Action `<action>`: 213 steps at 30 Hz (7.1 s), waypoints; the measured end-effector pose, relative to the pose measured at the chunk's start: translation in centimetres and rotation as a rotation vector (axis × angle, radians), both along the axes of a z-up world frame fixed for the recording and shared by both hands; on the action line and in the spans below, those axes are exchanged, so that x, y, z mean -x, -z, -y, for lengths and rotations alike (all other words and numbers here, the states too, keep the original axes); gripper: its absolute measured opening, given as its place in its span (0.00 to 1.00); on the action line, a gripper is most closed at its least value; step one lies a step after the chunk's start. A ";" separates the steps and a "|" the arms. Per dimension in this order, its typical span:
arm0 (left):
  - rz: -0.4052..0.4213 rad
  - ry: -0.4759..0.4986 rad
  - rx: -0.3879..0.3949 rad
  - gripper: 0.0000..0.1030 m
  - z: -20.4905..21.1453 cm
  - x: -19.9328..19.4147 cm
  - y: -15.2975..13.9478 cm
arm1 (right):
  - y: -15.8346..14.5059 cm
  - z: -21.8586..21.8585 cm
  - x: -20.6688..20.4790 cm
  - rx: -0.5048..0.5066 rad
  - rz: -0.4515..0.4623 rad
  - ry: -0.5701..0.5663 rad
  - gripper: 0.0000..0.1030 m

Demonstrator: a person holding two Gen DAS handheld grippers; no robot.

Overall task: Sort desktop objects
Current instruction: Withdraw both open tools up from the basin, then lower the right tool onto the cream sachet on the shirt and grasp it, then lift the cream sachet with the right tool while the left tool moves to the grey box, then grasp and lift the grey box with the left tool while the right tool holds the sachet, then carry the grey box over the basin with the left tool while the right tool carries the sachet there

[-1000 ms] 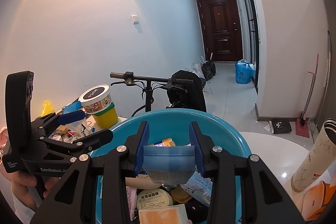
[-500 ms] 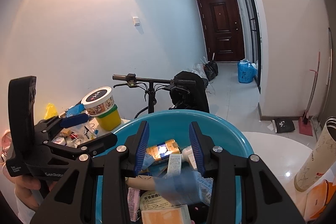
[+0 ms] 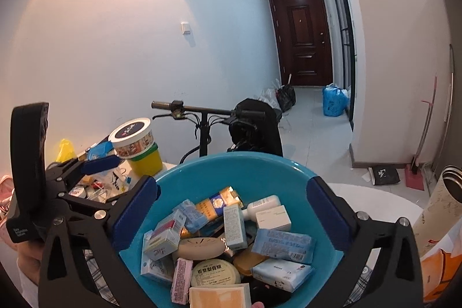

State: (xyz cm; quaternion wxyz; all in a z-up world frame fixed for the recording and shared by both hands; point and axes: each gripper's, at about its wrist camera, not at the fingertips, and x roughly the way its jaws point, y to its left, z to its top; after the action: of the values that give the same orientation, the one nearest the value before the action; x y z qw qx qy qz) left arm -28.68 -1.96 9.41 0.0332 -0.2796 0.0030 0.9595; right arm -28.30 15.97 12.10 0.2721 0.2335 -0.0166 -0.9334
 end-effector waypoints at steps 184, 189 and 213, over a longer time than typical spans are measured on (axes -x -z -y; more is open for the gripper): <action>-0.032 0.060 0.019 0.66 -4.5 -7.7 3.7 | 13.9 -5.8 -19.0 -0.163 0.094 0.020 0.34; -0.031 0.060 -0.016 0.66 -4.0 -7.7 3.7 | 13.4 -5.9 -19.1 -0.156 0.068 0.052 0.34; -0.057 -0.011 -0.080 0.66 -0.7 -7.7 3.2 | -3.6 2.4 -9.1 0.037 -0.262 -0.008 0.35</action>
State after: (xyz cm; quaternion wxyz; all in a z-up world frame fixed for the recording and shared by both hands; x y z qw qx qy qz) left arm -20.96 -1.30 6.16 0.0389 -0.2509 -0.0362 0.9666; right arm -19.21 13.53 15.66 0.2798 0.1047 0.0026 -0.9543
